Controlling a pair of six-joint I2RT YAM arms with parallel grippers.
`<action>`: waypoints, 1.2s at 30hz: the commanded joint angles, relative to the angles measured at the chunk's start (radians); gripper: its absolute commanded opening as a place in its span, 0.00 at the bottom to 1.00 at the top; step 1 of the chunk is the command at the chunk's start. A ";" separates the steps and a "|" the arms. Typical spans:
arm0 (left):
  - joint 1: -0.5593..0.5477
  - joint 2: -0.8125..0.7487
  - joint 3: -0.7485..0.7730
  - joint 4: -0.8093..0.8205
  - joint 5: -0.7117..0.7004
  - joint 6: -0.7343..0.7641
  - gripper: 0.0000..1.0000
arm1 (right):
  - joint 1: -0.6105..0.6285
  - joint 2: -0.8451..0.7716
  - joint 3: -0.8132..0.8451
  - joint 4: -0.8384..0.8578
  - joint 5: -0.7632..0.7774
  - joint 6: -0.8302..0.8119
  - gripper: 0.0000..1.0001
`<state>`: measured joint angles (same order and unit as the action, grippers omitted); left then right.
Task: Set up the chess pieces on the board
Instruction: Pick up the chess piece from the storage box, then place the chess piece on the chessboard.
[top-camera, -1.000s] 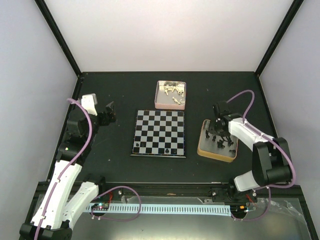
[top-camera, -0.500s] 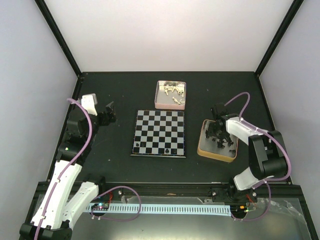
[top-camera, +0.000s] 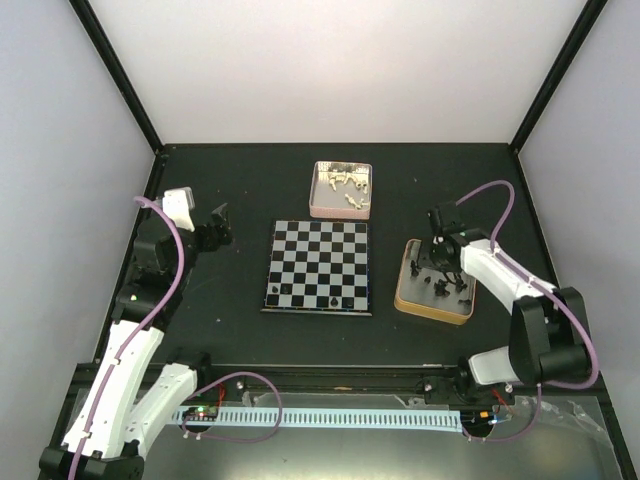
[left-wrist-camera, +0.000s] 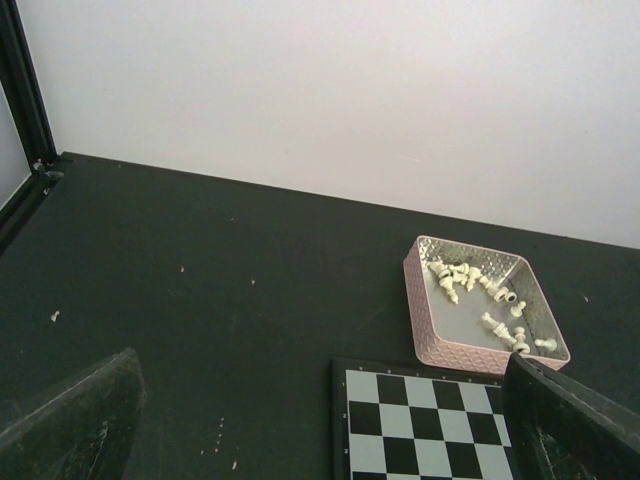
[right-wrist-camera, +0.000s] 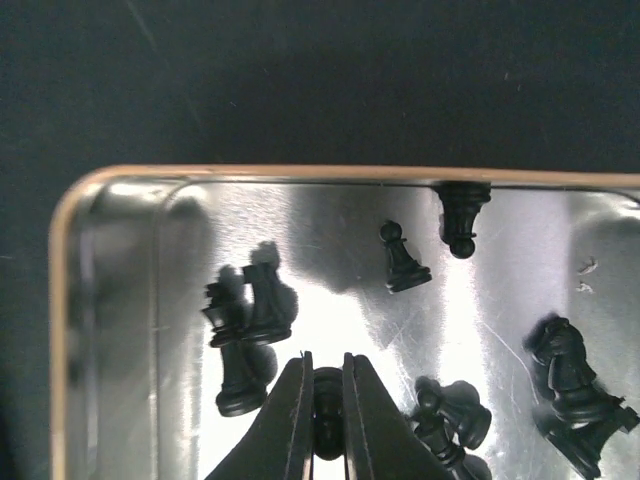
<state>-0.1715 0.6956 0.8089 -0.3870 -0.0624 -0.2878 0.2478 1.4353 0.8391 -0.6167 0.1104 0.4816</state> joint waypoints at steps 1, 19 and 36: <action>0.007 -0.003 -0.004 0.032 0.009 0.007 0.99 | 0.024 -0.082 0.042 -0.024 -0.016 0.024 0.01; 0.009 -0.005 -0.004 0.032 0.012 0.007 0.99 | 0.655 0.253 0.427 -0.017 -0.101 0.171 0.02; 0.009 -0.008 -0.005 0.031 0.010 0.008 0.99 | 0.814 0.602 0.718 -0.141 -0.032 0.140 0.02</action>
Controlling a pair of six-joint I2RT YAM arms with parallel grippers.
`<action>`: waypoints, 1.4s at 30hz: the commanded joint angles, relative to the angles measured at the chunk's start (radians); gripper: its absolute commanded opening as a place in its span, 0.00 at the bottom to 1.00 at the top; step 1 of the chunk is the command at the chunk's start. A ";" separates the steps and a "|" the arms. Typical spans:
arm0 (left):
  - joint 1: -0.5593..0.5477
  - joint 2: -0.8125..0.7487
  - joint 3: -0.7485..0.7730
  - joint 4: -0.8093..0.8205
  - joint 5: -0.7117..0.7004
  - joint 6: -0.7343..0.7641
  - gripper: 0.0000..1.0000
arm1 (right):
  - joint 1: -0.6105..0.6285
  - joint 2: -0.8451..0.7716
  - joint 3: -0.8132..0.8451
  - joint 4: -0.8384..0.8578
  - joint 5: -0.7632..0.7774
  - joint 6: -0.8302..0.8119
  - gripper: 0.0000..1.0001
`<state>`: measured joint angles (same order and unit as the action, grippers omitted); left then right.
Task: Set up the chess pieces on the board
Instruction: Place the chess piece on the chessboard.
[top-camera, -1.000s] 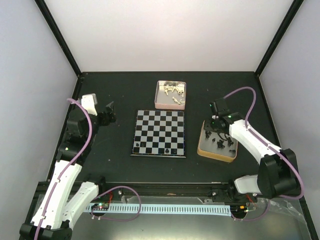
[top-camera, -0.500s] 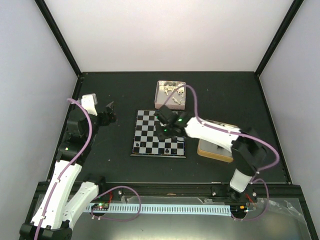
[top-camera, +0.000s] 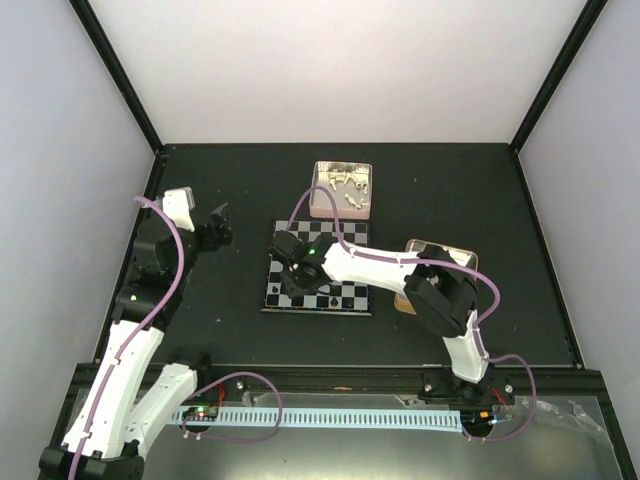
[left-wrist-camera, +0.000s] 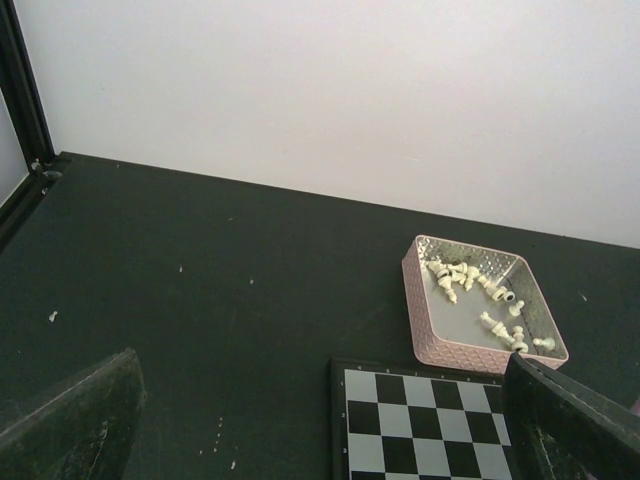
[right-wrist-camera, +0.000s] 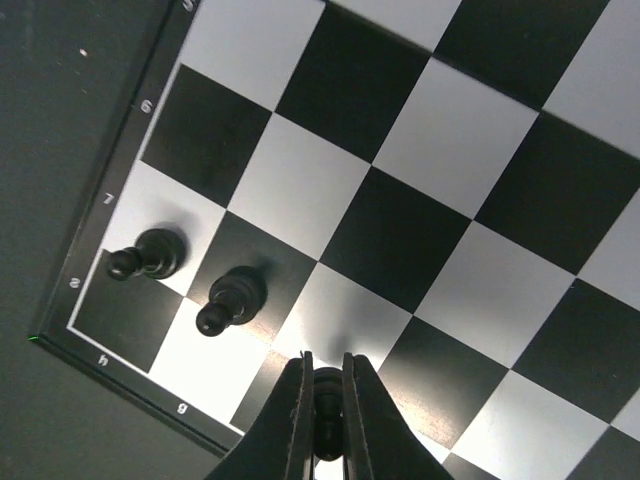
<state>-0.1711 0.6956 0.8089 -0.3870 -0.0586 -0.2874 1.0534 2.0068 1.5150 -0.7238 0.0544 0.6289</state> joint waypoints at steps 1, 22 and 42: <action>0.008 -0.008 -0.005 0.030 0.008 0.007 0.99 | 0.010 0.037 0.048 -0.038 0.026 -0.008 0.02; 0.008 -0.010 -0.004 0.030 0.006 0.007 0.99 | 0.016 0.113 0.092 -0.065 0.045 -0.007 0.15; 0.007 -0.011 -0.004 0.030 0.004 0.009 0.99 | -0.051 -0.192 -0.026 0.012 0.118 0.024 0.25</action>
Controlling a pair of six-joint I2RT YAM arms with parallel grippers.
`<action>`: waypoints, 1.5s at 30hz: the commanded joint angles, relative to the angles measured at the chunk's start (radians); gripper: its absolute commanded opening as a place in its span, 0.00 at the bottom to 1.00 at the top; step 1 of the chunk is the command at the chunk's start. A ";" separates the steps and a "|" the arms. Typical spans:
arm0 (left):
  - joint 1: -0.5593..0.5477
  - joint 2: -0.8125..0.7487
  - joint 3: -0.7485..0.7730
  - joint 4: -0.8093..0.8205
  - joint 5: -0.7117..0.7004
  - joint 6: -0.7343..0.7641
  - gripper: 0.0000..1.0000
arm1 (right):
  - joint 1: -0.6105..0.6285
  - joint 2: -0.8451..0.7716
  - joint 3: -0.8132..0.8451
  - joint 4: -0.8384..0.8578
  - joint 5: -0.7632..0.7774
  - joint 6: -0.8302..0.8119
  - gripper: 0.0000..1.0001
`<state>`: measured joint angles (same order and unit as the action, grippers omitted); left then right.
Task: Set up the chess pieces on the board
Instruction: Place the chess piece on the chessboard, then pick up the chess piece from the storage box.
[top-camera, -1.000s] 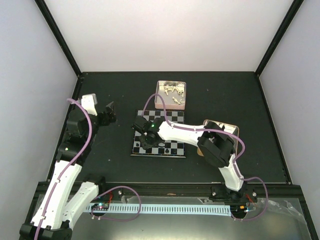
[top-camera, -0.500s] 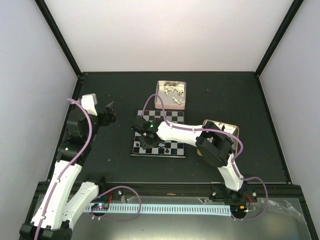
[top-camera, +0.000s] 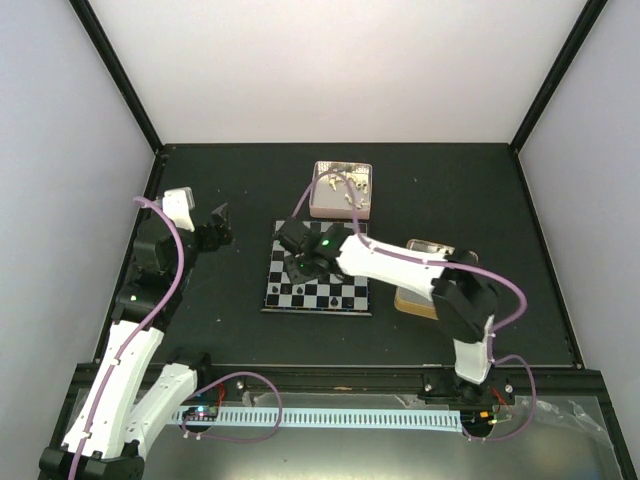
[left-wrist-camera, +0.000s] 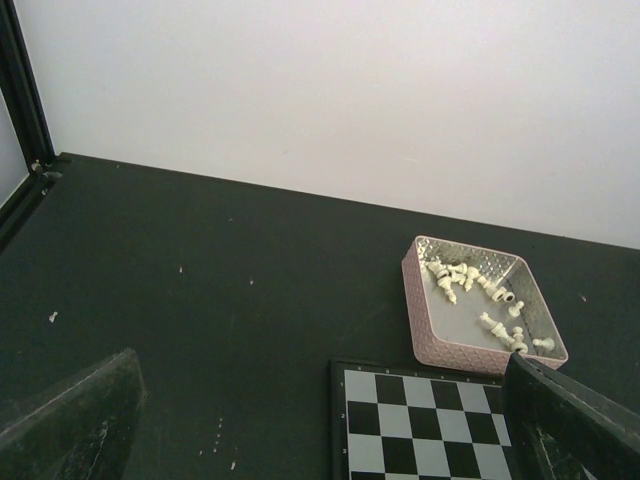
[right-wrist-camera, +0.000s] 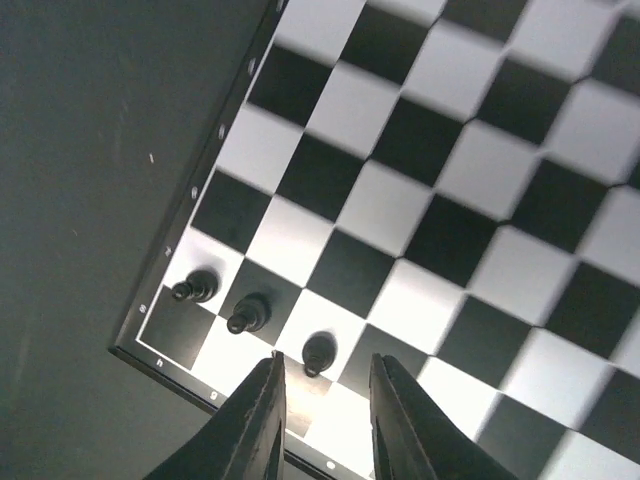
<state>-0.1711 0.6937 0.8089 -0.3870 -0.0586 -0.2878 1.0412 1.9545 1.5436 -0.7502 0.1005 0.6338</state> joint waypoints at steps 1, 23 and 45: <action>0.008 -0.010 -0.004 0.031 0.004 0.009 0.99 | -0.049 -0.169 -0.082 0.039 0.089 0.022 0.25; 0.008 -0.003 -0.007 0.034 0.014 0.006 0.99 | -0.715 -0.660 -0.755 0.103 0.050 -0.074 0.30; 0.008 -0.002 -0.007 0.034 0.011 0.008 0.99 | -0.768 -0.460 -0.766 0.172 0.054 -0.134 0.10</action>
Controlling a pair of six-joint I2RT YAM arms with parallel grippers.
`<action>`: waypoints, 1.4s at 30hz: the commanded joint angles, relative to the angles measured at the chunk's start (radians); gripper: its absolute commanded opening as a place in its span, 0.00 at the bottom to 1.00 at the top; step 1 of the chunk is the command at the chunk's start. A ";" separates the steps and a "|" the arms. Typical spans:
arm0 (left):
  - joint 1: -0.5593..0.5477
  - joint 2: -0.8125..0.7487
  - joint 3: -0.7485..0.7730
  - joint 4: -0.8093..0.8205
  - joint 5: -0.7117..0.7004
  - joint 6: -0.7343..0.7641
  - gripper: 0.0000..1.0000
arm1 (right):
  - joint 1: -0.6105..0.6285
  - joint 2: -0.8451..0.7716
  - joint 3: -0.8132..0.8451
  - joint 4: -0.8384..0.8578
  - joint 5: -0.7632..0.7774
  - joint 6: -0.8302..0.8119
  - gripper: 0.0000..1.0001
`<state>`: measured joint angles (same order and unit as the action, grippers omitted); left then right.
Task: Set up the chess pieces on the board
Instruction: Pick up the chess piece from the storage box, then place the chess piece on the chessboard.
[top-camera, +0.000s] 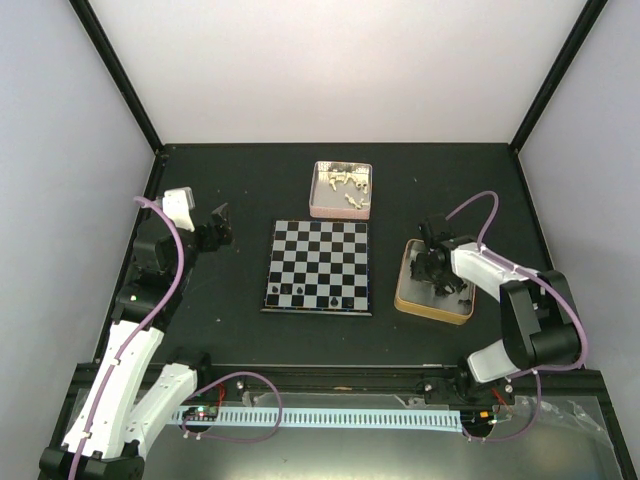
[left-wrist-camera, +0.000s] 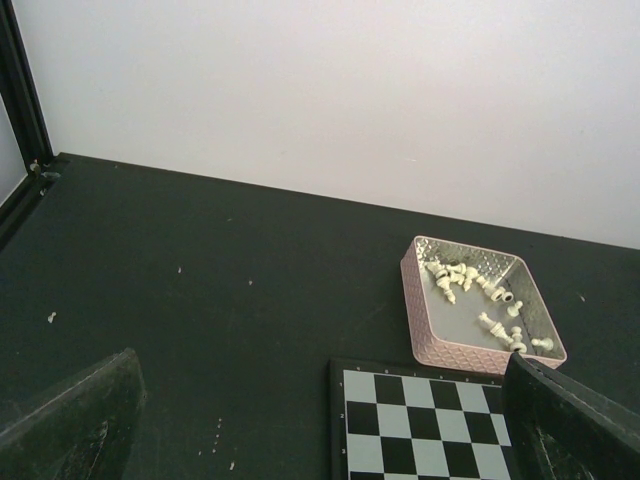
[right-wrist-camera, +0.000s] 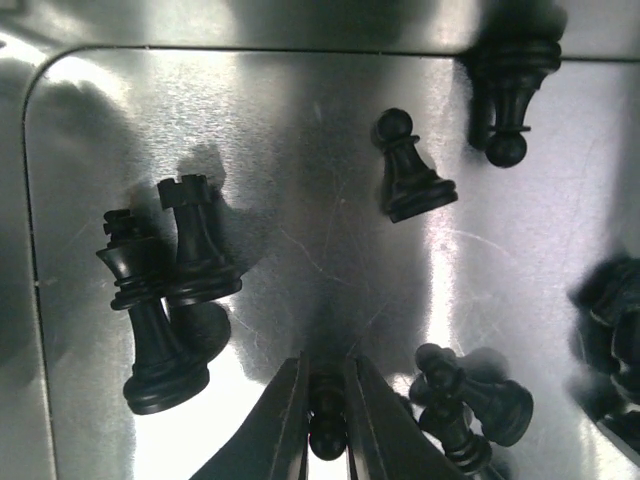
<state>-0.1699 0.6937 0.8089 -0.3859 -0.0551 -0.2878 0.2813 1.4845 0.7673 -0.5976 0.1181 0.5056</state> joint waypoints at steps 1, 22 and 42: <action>0.007 -0.003 -0.007 0.034 0.009 0.008 0.99 | -0.008 0.008 0.012 0.018 0.040 -0.006 0.06; 0.007 0.007 -0.008 0.046 0.042 0.005 0.99 | 0.213 -0.190 0.209 -0.123 -0.038 0.098 0.01; 0.007 0.003 -0.008 0.052 0.059 0.008 0.99 | 0.677 0.284 0.605 -0.163 -0.043 0.104 0.01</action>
<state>-0.1699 0.6964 0.8085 -0.3656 -0.0135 -0.2878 0.9218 1.7016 1.3167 -0.7235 0.0864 0.6262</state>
